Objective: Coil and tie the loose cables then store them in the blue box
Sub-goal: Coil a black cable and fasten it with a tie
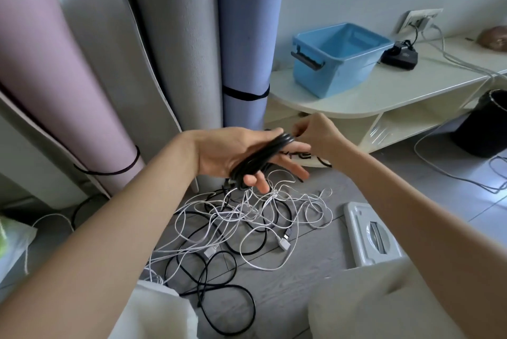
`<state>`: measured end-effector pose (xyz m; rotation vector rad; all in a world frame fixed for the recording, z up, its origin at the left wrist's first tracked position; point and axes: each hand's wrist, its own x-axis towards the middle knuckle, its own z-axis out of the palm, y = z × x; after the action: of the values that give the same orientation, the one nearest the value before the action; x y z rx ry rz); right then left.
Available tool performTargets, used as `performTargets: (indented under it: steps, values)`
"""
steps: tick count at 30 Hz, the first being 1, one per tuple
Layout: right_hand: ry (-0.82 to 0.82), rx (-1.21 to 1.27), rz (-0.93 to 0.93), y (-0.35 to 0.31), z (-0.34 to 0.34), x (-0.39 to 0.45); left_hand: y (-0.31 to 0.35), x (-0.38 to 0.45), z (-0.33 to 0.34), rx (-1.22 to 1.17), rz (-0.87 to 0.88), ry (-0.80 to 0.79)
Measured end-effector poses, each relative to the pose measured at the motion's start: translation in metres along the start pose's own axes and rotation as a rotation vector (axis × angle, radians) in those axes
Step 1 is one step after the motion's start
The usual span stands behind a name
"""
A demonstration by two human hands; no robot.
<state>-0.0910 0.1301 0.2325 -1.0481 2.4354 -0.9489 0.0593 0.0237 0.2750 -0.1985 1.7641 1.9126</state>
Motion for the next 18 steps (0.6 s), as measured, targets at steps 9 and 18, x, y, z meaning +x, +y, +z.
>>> performTargets:
  steps: [9, 18]
  values:
    - [0.184, -0.335, 0.0, 0.004, -0.019, 0.002, -0.019, 0.007, -0.014, 0.003, -0.201, 0.079]
    - [0.059, -0.282, -0.155, -0.005, -0.013, 0.001, -0.039, 0.031, -0.029, -0.055, -0.242, 0.675]
